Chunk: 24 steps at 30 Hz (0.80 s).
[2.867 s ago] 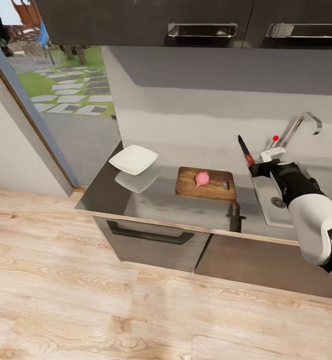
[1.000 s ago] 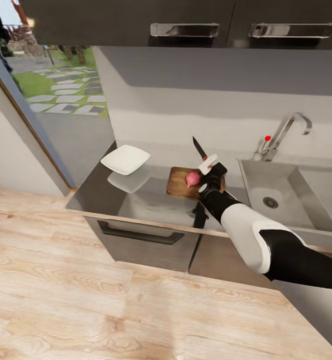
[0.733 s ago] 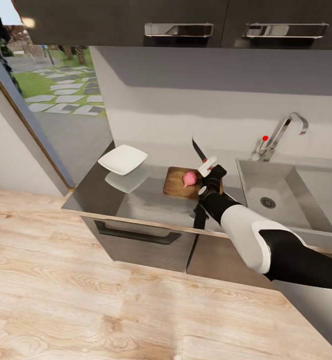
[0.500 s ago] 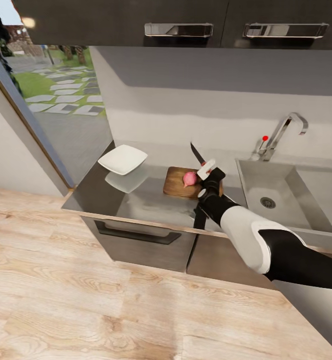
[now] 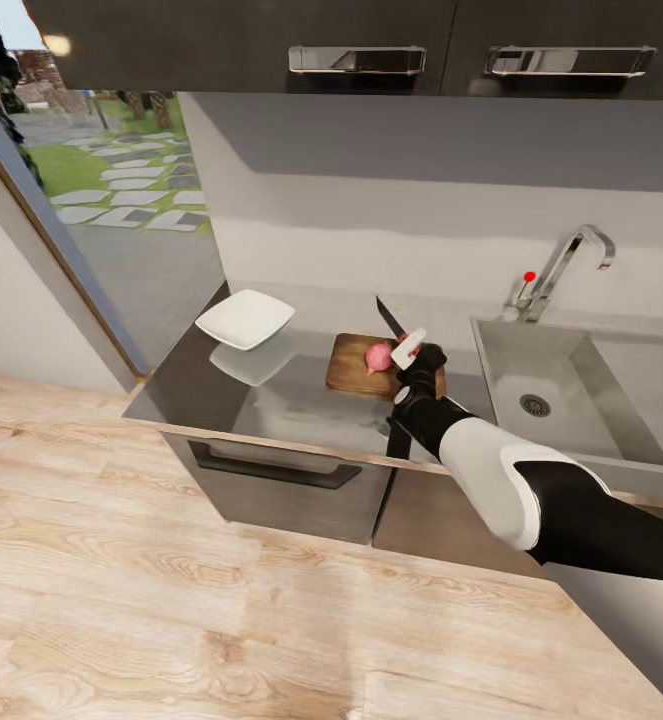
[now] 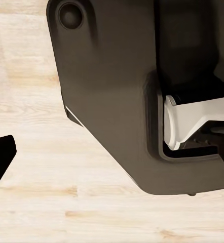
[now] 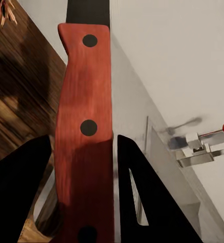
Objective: In the kitchen, take the Vidalia onion out of the sink, dice it on the chopping board with the paring knife, put the diced onion into the bowl on the countertop, then place both the paring knife and the chopping board into the sink.
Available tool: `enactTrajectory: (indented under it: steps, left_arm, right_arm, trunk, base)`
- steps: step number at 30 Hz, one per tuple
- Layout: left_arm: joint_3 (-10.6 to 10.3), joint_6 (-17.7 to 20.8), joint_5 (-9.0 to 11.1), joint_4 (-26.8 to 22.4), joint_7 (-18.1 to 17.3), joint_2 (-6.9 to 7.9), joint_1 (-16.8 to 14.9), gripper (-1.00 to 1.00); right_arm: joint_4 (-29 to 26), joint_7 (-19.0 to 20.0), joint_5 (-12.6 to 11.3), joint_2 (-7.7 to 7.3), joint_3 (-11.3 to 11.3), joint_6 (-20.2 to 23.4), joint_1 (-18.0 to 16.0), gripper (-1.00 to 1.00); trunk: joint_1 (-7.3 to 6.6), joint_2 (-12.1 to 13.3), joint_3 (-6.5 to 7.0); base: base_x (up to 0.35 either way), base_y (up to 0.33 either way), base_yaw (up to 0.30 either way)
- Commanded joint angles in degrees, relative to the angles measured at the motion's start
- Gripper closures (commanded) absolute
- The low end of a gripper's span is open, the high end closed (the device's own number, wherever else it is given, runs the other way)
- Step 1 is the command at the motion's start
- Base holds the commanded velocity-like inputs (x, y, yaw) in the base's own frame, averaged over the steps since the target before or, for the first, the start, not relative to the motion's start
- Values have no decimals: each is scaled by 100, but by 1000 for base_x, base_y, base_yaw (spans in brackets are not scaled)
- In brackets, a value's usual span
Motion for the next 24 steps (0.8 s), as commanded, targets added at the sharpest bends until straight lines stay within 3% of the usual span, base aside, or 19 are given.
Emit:
enactTrajectory:
  steps: [1,24]
  left_arm:
    - [-14,36,8,-16,35,2,2,-100]
    - [-14,35,8,-16,35,8,2,-100]
  right_arm:
    - [4,-14,62,3,-43,34,-3,100]
    - [39,15,65,3,-43,42,26,100]
  trunk:
    - [4,-10,-9]
    - [4,-10,-9]
  base:
    - [0,0,0]
    - [0,0,0]
